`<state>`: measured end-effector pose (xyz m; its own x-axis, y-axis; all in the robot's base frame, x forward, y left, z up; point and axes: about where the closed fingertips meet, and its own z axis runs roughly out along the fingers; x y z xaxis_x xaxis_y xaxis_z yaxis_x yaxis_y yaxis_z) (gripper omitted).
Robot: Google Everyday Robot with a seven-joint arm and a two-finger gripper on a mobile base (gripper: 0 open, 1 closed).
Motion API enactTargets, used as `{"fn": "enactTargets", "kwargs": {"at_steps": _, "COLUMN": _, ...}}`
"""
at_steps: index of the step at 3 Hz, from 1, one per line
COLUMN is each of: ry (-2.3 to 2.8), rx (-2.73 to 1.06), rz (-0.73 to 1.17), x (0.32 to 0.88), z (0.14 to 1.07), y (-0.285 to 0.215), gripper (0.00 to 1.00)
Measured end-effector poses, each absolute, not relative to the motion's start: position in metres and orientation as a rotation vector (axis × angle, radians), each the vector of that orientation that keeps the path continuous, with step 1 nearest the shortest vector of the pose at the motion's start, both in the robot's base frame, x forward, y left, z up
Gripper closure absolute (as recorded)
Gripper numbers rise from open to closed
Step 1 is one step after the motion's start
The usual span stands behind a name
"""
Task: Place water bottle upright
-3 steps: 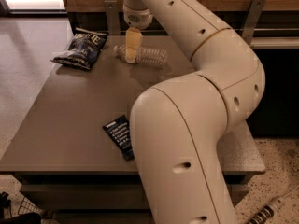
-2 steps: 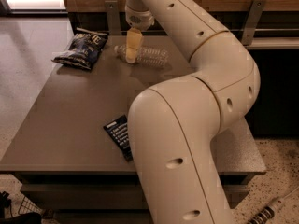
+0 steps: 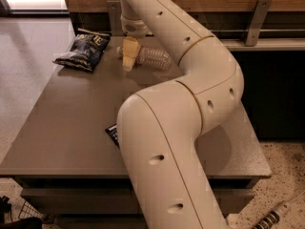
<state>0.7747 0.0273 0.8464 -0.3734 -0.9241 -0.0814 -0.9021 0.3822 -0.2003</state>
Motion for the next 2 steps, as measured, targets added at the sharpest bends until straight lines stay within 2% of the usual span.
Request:
{"fn": "enactTargets", "kwargs": {"at_steps": 1, "ry": 2.484, "rx": -1.647, "rz": -0.167, "x": 0.7762, "z": 0.8330, "y": 0.0266, "gripper": 0.12}}
{"fn": "enactTargets", "kwargs": {"at_steps": 2, "ry": 2.492, "rx": -1.641, "rz": -0.164, "x": 0.7799, "z": 0.8259, "y": 0.0262, "gripper": 0.43}}
